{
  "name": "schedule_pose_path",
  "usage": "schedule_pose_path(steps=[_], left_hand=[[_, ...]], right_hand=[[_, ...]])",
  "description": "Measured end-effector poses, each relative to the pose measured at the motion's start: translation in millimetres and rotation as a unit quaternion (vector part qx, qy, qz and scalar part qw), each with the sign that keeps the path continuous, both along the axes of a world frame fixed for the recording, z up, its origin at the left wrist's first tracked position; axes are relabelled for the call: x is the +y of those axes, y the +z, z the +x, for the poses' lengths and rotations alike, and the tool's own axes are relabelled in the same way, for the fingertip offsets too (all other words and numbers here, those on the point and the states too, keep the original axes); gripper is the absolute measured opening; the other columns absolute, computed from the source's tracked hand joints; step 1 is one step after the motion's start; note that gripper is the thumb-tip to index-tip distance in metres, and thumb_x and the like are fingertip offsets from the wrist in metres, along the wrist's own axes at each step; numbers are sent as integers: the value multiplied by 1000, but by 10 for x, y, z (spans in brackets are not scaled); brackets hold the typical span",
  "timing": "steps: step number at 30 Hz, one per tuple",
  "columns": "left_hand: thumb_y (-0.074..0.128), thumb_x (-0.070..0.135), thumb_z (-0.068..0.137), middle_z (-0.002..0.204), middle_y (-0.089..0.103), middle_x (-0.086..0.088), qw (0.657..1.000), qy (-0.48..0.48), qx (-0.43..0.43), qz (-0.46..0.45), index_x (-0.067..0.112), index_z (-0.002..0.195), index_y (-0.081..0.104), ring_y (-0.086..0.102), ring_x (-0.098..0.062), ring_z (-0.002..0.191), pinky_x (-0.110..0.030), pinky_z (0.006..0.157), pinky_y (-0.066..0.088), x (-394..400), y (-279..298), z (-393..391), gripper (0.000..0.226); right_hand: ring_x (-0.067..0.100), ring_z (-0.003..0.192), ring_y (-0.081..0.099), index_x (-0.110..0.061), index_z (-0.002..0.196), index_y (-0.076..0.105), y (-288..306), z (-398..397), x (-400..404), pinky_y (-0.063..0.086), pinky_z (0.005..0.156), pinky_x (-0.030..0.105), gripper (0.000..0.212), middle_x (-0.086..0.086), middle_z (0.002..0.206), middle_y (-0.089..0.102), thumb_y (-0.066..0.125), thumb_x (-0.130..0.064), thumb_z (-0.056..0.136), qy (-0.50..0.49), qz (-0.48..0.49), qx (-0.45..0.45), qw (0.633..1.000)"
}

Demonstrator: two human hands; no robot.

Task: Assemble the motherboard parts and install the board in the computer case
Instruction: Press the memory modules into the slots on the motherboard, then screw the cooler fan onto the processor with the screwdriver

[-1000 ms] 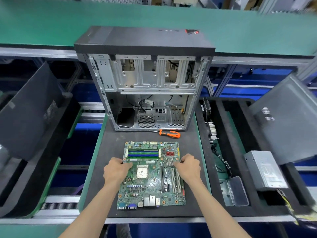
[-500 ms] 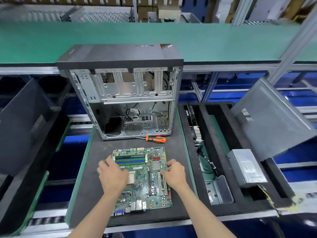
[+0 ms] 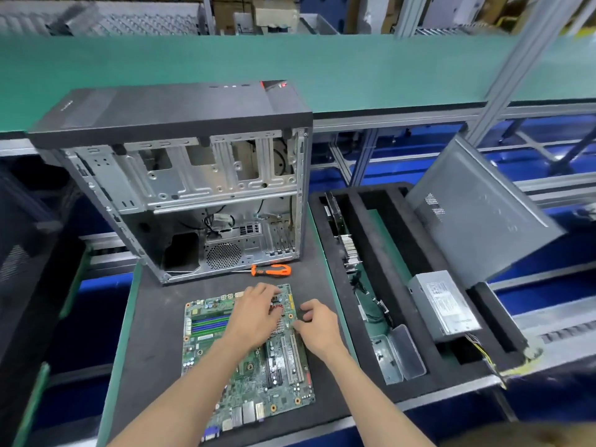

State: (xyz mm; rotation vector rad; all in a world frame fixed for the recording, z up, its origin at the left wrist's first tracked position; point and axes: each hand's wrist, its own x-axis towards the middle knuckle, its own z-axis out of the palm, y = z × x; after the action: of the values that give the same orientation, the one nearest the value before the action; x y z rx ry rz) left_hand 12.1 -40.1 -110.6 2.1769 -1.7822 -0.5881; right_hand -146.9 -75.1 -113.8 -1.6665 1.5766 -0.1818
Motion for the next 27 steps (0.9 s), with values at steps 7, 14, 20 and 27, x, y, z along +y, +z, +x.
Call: schedule_pose_path(steps=[7, 14, 20, 27], left_hand=[[54, 31, 94, 139, 48, 8, 994, -105, 8, 20, 30, 136, 47, 40, -16, 130, -39, 106, 36, -528, -6, -232, 42], [52, 28, 94, 143, 46, 3, 984, -173, -22, 28, 26, 139, 43, 43, -23, 127, -39, 103, 38, -1002, -79, -612, 46], [51, 29, 98, 162, 25, 5, 981, -183, -38, 47, 24, 152, 31, 26, -21, 145, -43, 114, 30, -1297, -233, -758, 58], [58, 35, 96, 162, 23, 4, 985, -162, -46, 48, 21, 152, 32, 24, -20, 146, -38, 118, 24, -1485, -382, -792, 63]], right_hand=[[17, 110, 56, -16, 127, 59, 16, -156, -236, 40, 91, 25, 38, 1, 112, 63, 66, -20, 90, -93, -11, -16, 996], [18, 100, 60, -13, 123, 60, -24, -438, -616, 45, 90, 28, 36, 3, 114, 62, 68, -15, 88, -174, -54, -37, 983], [27, 119, 52, -10, 126, 55, -149, -581, -1085, 40, 100, 36, 38, 10, 125, 57, 65, -17, 90, -154, -88, -17, 984], [31, 130, 44, -8, 140, 40, -297, -574, -1521, 39, 106, 43, 49, 13, 140, 47, 60, -22, 98, -121, -98, -1, 988]])
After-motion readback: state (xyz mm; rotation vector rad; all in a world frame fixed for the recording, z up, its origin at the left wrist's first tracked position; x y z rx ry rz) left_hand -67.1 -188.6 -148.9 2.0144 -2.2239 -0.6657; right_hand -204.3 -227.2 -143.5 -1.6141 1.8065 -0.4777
